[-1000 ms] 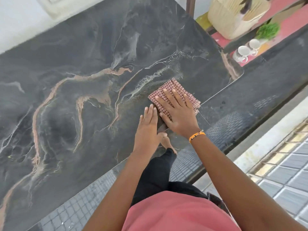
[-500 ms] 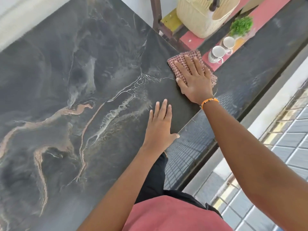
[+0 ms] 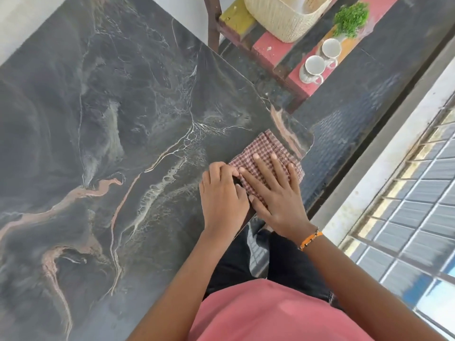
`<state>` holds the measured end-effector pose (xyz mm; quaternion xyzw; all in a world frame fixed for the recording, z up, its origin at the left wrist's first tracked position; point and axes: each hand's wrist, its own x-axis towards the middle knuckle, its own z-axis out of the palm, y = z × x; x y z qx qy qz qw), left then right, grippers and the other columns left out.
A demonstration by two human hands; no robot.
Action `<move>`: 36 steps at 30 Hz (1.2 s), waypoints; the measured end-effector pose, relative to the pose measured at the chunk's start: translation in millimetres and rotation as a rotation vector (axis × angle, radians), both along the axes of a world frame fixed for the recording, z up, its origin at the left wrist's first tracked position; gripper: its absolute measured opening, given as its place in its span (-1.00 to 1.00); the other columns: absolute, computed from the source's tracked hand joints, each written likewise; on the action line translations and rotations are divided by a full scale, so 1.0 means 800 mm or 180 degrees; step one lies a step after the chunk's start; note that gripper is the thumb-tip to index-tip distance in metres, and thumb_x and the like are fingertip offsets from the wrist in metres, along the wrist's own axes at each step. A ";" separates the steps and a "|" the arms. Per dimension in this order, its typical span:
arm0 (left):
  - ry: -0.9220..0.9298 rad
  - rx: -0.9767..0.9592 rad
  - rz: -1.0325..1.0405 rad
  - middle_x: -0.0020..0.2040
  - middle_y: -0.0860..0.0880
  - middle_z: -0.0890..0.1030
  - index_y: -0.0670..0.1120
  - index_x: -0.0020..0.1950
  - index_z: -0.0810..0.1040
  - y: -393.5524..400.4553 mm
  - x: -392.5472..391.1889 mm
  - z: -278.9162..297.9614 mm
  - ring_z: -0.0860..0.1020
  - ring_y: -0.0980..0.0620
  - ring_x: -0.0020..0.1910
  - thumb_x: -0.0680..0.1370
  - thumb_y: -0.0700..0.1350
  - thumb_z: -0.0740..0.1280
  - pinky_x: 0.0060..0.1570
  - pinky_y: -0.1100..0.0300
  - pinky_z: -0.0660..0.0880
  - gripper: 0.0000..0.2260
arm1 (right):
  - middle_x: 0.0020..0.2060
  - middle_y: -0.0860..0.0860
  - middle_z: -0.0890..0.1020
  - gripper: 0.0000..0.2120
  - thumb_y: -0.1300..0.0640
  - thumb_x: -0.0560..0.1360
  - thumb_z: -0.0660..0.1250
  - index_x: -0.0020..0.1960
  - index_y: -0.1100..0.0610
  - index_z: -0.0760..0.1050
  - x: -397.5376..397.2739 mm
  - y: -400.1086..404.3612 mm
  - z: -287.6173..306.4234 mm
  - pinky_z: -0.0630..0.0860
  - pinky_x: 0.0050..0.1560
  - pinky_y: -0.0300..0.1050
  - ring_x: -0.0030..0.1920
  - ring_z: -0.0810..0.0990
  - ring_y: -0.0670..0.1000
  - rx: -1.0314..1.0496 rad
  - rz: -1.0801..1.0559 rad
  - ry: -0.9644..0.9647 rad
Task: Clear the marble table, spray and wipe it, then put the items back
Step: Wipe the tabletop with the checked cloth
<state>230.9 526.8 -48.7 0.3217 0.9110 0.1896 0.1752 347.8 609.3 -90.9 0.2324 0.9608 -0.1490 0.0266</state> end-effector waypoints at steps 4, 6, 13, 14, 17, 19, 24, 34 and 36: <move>0.0054 0.0106 -0.0069 0.04 0.00 0.49 -0.05 0.08 0.46 -0.004 0.002 -0.002 0.42 -0.02 -0.03 0.37 -0.28 0.28 -0.04 0.13 0.35 -0.70 | 0.51 -0.08 0.11 -0.50 -0.06 0.55 -0.01 0.49 -0.20 0.07 0.008 0.058 -0.003 -0.20 0.48 0.24 0.54 -0.02 0.07 0.0097 0.0280 0.0008; -0.0015 0.0243 -0.0021 0.05 0.02 0.50 -0.04 0.12 0.46 0.003 0.001 0.000 0.41 0.00 -0.03 0.38 -0.28 0.29 -0.04 0.17 0.33 -0.66 | 0.50 -0.07 0.16 -0.51 -0.04 0.54 0.01 0.47 -0.19 0.13 0.002 0.084 -0.002 -0.22 0.48 0.20 0.53 0.01 0.08 0.0032 0.0014 0.0071; -0.0876 0.0979 0.0195 0.05 0.10 0.38 -0.03 0.28 0.38 0.072 0.003 0.020 0.44 0.11 0.00 0.51 -0.27 0.24 0.02 0.32 0.34 -0.64 | 0.48 -0.06 0.27 -0.48 -0.01 0.46 0.09 0.42 -0.12 0.31 -0.009 0.133 -0.005 0.19 0.32 0.15 0.46 0.17 0.10 -0.0535 -0.0265 0.0469; -0.1036 0.1071 0.0283 0.04 0.10 0.38 -0.02 0.27 0.38 0.085 0.004 0.023 0.45 0.14 -0.04 0.51 -0.27 0.24 0.00 0.35 0.35 -0.65 | 0.48 -0.06 0.27 -0.47 0.01 0.44 0.09 0.42 -0.10 0.30 -0.013 0.140 -0.005 0.22 0.31 0.10 0.43 0.22 0.08 -0.0838 -0.0404 0.0546; -0.1581 0.1311 0.0567 0.04 0.06 0.43 -0.02 0.23 0.43 0.131 0.009 0.036 0.48 0.26 -0.14 0.52 -0.28 0.21 -0.10 0.46 0.38 -0.68 | 0.40 -0.01 0.41 -0.50 0.15 0.49 0.08 0.42 0.01 0.31 -0.026 0.177 -0.004 0.29 0.40 -0.02 0.36 0.38 0.01 -0.2552 -0.1211 0.1085; -0.1882 0.1358 0.0683 0.07 0.04 0.48 -0.01 0.19 0.47 0.159 0.014 0.043 0.48 0.28 -0.10 0.53 -0.26 0.18 -0.13 0.53 0.38 -0.72 | 0.24 0.02 0.56 -0.57 0.16 0.57 0.04 0.43 0.14 0.31 -0.028 0.208 -0.001 0.43 0.30 -0.06 0.25 0.50 0.01 -0.4092 -0.2211 0.1343; -0.2469 0.1107 0.0807 0.25 0.07 0.51 0.03 0.23 0.49 0.220 0.023 0.048 0.48 0.19 0.18 0.60 -0.06 0.13 0.11 0.31 0.34 -0.75 | 0.08 0.14 0.57 -0.57 0.06 0.59 -0.06 0.32 0.24 0.36 -0.015 0.275 0.022 0.47 0.12 0.00 0.06 0.54 0.12 -0.6119 -0.3016 0.1984; -0.3937 0.1943 0.1748 -0.01 -0.05 0.63 -0.11 0.07 0.54 0.315 0.028 0.038 0.59 -0.05 0.03 0.60 -0.14 0.21 0.04 0.06 0.53 -0.86 | 0.48 -0.09 0.22 -0.56 0.13 0.62 0.12 0.48 -0.05 0.20 -0.016 0.342 0.089 0.16 0.44 -0.19 0.41 0.20 -0.19 -0.3461 -0.1441 0.1315; -0.4149 0.1921 0.1720 0.02 -0.04 0.63 -0.08 0.03 0.53 0.319 0.017 0.035 0.58 -0.02 0.06 0.60 -0.15 0.20 0.10 0.06 0.50 -0.87 | 0.39 -0.07 0.33 -0.46 0.12 0.60 0.17 0.52 -0.08 0.06 -0.015 0.364 0.083 0.33 0.28 -0.16 0.29 0.39 -0.11 -0.3788 -0.1881 0.1096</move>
